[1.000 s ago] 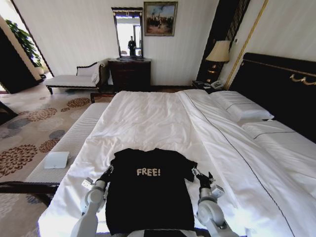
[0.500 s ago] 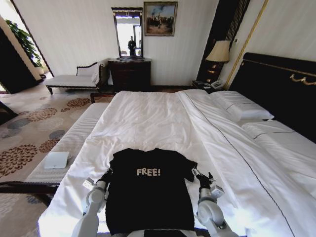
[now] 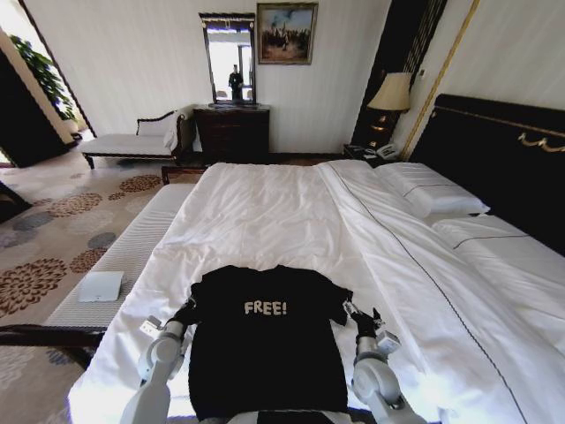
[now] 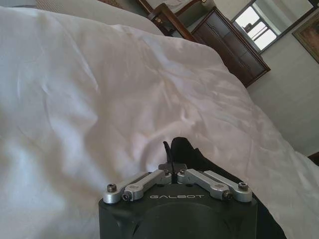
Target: Fold the clothes on the bed.
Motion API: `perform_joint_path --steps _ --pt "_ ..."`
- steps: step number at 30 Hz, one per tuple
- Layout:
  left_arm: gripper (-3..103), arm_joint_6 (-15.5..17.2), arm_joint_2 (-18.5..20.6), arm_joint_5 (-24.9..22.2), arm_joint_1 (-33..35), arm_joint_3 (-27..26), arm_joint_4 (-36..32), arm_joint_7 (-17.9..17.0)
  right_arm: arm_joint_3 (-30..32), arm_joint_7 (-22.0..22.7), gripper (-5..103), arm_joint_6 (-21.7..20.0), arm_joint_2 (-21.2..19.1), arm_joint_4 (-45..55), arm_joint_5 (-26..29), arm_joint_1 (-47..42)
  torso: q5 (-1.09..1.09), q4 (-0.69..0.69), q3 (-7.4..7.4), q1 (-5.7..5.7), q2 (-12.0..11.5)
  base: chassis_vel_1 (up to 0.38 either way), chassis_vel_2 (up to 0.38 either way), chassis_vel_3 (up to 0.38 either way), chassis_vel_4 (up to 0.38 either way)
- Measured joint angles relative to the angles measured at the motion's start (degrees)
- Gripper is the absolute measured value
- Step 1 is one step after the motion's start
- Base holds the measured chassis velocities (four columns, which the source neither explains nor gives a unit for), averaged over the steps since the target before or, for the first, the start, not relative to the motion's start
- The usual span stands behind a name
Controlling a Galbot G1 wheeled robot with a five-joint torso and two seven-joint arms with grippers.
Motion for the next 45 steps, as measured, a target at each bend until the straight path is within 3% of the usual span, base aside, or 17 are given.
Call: perform_joint_path --steps 16,21,24,29,31,33,38,39,45 --pt "-2 -0.92 -0.09 0.01 1.3 -2.14 2.49 0.51 -0.09 -0.06 100 0.29 0.38 0.01 -0.56 -0.41 0.0 0.0 0.0 0.0 0.0 0.0 0.0 0.0 0.0" --pt "18 -0.96 -0.35 0.17 1.56 -2.06 2.43 0.54 -0.11 -0.07 100 0.31 0.5 0.29 -0.87 -0.62 0.0 0.0 0.0 0.0 0.0 0.0 0.0 0.0 0.0" --pt "24 -0.96 -0.37 0.17 1.8 -2.08 2.2 0.55 -0.07 -0.07 100 0.36 0.5 0.37 -0.97 -0.74 0.0 0.0 0.0 0.0 0.0 0.0 0.0 0.0 0.0" --pt "48 -1.18 -0.33 0.18 2.3 -2.14 2.05 1.03 -0.07 -0.1 100 0.57 0.7 0.36 -1.47 -0.91 0.0 0.0 0.0 0.0 0.0 0.0 0.0 0.0 0.0" --pt "45 -1.22 -0.34 0.2 2.3 -2.14 2.05 1.04 -0.08 -0.1 100 0.58 0.73 0.36 -1.51 -0.91 0.0 0.0 0.0 0.0 0.0 0.0 0.0 0.0 0.0" --pt "33 -1.31 -0.47 0.23 2.37 -2.16 2.05 1.06 -0.12 -0.11 100 0.62 0.83 0.35 -1.69 -0.97 0.0 0.0 0.0 0.0 0.0 0.0 0.0 0.0 0.0" --pt "23 -1.47 -0.57 0.15 2.56 -2.38 1.8 1.07 -0.11 -0.11 100 0.69 0.84 0.34 -1.87 -1.13 0.0 0.0 0.0 0.0 0.0 0.0 0.0 0.0 0.0" --pt "12 -1.52 -0.61 0.03 2.67 -2.52 1.67 1.08 -0.1 -0.11 100 0.71 0.84 0.34 -1.93 -1.23 0.0 0.0 0.0 0.0 0.0 0.0 0.0 0.0 0.0" --pt "1 -1.69 -0.86 -0.15 3.24 -3.01 1.16 1.12 -0.09 -0.11 100 0.74 0.87 0.34 -2.08 -1.25 0.0 0.0 0.0 0.0 0.0 0.0 0.0 0.0 0.0"
